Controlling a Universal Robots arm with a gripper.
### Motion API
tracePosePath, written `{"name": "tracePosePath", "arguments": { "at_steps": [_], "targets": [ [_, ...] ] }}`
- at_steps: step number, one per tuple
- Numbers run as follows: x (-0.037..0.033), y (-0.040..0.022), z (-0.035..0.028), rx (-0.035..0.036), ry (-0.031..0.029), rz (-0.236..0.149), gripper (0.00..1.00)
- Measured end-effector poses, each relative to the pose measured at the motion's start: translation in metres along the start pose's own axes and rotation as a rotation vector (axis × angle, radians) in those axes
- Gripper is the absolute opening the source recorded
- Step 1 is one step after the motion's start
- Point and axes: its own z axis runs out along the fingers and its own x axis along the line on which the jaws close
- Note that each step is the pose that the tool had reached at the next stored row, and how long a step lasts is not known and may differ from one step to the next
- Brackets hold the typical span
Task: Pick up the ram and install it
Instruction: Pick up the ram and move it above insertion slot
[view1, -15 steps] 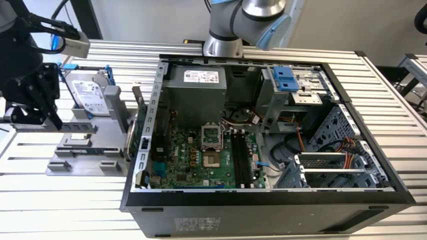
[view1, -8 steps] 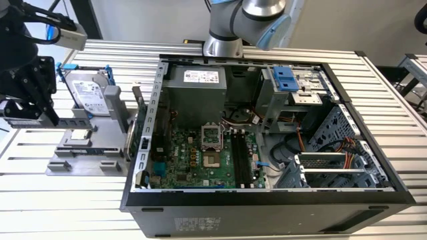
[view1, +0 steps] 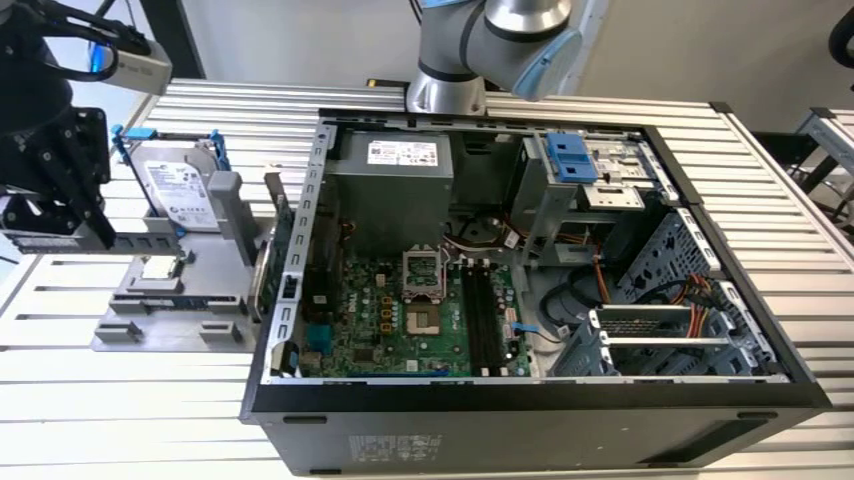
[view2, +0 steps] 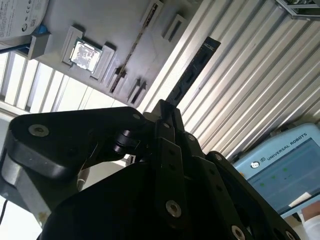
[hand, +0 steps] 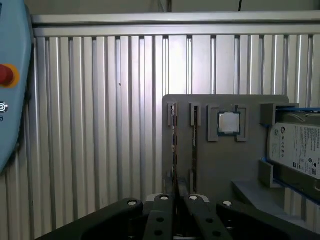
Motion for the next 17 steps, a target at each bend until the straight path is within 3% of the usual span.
{"name": "tracePosePath", "arguments": {
  "at_steps": [6, 17],
  "targets": [
    [0.0001, 0.0001, -0.001, -0.0003, 0.0003, 0.0, 0.0],
    [0.0005, 0.0002, -0.0209, 0.0001, 0.0, 0.0, 0.0]
  ]
}}
